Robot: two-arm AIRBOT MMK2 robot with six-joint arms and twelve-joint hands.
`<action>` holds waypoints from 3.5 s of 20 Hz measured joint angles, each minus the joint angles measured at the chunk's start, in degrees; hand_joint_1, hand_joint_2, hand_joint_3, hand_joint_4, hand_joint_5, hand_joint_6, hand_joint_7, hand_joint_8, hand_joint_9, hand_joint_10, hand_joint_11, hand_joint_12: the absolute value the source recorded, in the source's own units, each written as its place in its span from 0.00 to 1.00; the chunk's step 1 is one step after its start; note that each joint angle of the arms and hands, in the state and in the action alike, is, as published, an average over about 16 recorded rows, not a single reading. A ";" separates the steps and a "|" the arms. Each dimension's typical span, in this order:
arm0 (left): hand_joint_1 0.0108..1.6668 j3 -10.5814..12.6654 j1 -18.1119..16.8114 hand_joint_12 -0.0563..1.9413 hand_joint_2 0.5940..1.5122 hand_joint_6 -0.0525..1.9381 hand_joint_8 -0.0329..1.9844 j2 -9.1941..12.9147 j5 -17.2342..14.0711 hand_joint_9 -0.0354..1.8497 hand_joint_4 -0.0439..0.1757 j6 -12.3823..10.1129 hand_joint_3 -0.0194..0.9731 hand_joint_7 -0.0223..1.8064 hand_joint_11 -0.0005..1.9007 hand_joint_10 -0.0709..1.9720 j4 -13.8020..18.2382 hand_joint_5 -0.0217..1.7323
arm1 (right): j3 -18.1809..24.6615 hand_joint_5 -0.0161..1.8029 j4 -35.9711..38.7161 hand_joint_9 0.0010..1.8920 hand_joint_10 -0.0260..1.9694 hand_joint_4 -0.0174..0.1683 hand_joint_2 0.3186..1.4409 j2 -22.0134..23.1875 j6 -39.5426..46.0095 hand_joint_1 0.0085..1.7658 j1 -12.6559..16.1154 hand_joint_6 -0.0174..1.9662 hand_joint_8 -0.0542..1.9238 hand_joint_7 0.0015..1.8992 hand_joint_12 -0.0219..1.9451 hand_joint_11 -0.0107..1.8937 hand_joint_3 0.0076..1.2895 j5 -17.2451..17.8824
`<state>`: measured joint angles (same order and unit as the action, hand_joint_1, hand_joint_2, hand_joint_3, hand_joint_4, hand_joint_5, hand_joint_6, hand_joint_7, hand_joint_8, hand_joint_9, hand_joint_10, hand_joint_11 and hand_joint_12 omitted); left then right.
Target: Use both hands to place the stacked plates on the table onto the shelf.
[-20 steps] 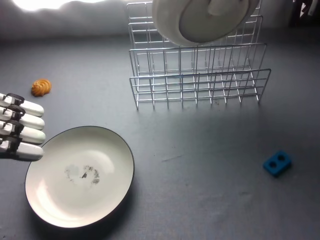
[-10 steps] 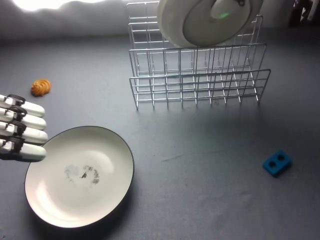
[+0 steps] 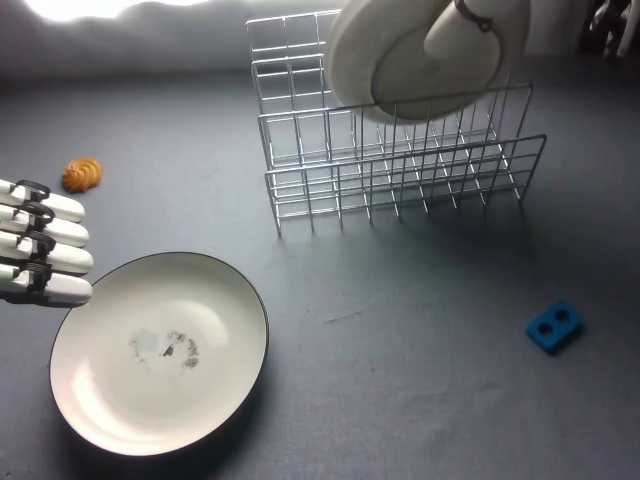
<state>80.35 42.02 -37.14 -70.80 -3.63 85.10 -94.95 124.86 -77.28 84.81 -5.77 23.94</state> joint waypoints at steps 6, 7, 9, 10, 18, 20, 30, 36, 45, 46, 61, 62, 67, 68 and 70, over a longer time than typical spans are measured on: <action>0.01 2.11 -0.04 0.03 0.46 0.03 0.02 -1.42 -2.87 0.03 0.21 0.25 0.03 0.02 0.01 0.04 0.84 0.02 | -0.02 0.55 -0.43 0.72 0.04 0.07 0.61 -0.02 -0.07 0.68 -1.48 0.36 0.32 0.62 0.53 0.45 0.01 -0.41; 0.01 2.47 0.00 0.03 0.46 0.03 0.02 -1.62 -3.52 0.03 0.21 0.29 0.03 0.02 0.01 0.04 0.93 0.02 | -0.03 0.55 -0.50 0.72 0.04 0.07 0.61 -0.02 -0.06 0.68 -1.70 0.36 0.32 0.62 0.53 0.45 0.01 -0.47; 0.01 3.19 0.16 0.03 0.46 0.03 0.02 -1.97 -4.75 0.03 0.21 0.36 0.03 0.02 0.01 0.04 0.99 0.02 | -0.03 0.56 -0.69 0.72 0.04 0.07 0.61 -0.03 -0.06 0.68 -2.08 0.36 0.33 0.62 0.53 0.44 0.01 -0.58; 0.01 3.52 0.26 0.03 0.46 0.03 0.02 -2.12 -5.32 0.03 0.21 0.40 0.03 0.02 0.01 0.04 0.98 0.02 | -0.03 0.56 -0.78 0.72 0.04 0.07 0.61 -0.04 -0.05 0.69 -2.25 0.36 0.33 0.62 0.53 0.44 0.01 -0.64; 0.01 4.95 0.92 0.03 0.47 0.03 0.02 -2.92 -7.94 0.03 0.21 0.56 0.03 0.02 0.01 0.04 1.06 0.02 | -0.03 0.57 -1.25 0.69 0.11 0.05 0.62 -0.02 -0.14 0.70 -2.87 0.36 0.36 0.62 0.53 0.44 0.01 -0.87; 0.01 4.96 0.91 0.03 0.47 0.03 0.02 -2.98 -8.04 0.03 0.21 0.55 0.03 0.02 0.01 0.04 1.08 0.02 | -0.03 0.55 -1.27 0.67 0.14 0.05 0.62 0.05 -0.41 0.69 -2.83 0.36 0.36 0.61 0.54 0.43 0.01 -0.71; 0.01 4.82 0.69 0.03 0.47 0.03 0.02 -3.13 -7.01 0.03 0.21 0.96 0.03 0.02 0.01 0.04 0.30 0.02 | 0.60 0.34 -1.13 0.42 0.17 0.07 0.66 1.13 -3.76 0.55 -0.12 0.14 0.15 0.41 0.62 0.20 0.01 0.39; 0.01 4.70 0.41 0.03 0.47 0.03 0.02 -3.13 -5.89 0.03 0.21 1.08 0.03 0.02 0.01 0.04 -0.11 0.02 | 5.05 0.25 -1.06 0.33 0.08 0.08 0.67 3.82 -9.74 0.47 3.46 0.02 0.03 0.32 0.63 0.08 0.01 -0.03; 0.01 4.69 0.57 0.03 0.46 0.03 0.02 -3.13 -5.02 0.03 0.21 1.24 0.03 0.02 0.01 0.04 0.10 0.02 | 19.90 0.20 -1.37 0.23 0.04 0.11 0.63 8.86 -25.76 0.54 6.55 0.02 0.03 0.23 0.49 0.05 0.01 -5.00; 0.01 4.69 0.75 0.03 0.46 0.03 0.02 -3.13 -4.98 0.03 0.21 1.27 0.03 0.02 0.01 0.04 0.18 0.02 | 21.75 0.19 -1.44 0.21 0.03 0.11 0.62 9.26 -27.56 0.56 6.52 0.02 0.03 0.21 0.46 0.04 0.01 -5.91; 0.01 3.09 7.65 0.03 0.46 0.03 0.02 -4.97 -0.27 0.03 0.21 1.90 0.03 0.02 0.01 0.04 -2.13 0.03 | 35.19 0.03 -4.10 0.01 0.02 0.11 0.60 10.89 -32.44 0.69 4.07 0.02 0.03 0.00 0.02 0.01 0.01 -19.01; 0.01 3.00 8.28 0.03 0.46 0.03 0.02 -5.27 0.15 0.03 0.20 1.93 0.03 0.02 0.01 0.04 -2.56 0.03 | 35.25 0.02 -5.73 0.01 0.02 0.11 0.60 11.02 -33.95 0.69 4.18 0.02 0.03 0.00 0.02 0.01 0.01 -18.66; 0.01 3.00 11.32 0.03 0.46 0.03 0.02 -6.97 2.13 0.03 0.20 2.07 0.03 0.02 0.01 0.04 -5.09 0.02 | 35.18 0.02 -14.77 0.01 0.02 0.11 0.61 11.84 -44.27 0.67 5.30 0.02 0.03 0.00 0.01 0.02 0.01 -14.47; 0.01 3.09 11.95 0.03 0.47 0.03 0.02 -7.32 2.51 0.03 0.20 2.10 0.03 0.02 0.01 0.04 -5.58 0.02 | 35.18 0.02 -17.15 0.01 0.02 0.11 0.60 11.99 -47.47 0.66 5.39 0.02 0.03 0.00 0.01 0.02 0.01 -13.36; 0.01 3.28 13.17 0.03 0.47 0.03 0.02 -8.02 3.22 0.03 0.19 2.16 0.03 0.02 0.01 0.04 -6.58 0.02 | 35.29 0.02 -23.20 0.01 0.02 0.11 0.60 12.26 -55.51 0.66 5.22 0.02 0.03 0.01 0.01 0.02 0.01 -11.14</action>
<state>83.62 55.19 -45.16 -67.58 -1.46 78.52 -59.66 101.66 -65.02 29.31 -0.55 12.81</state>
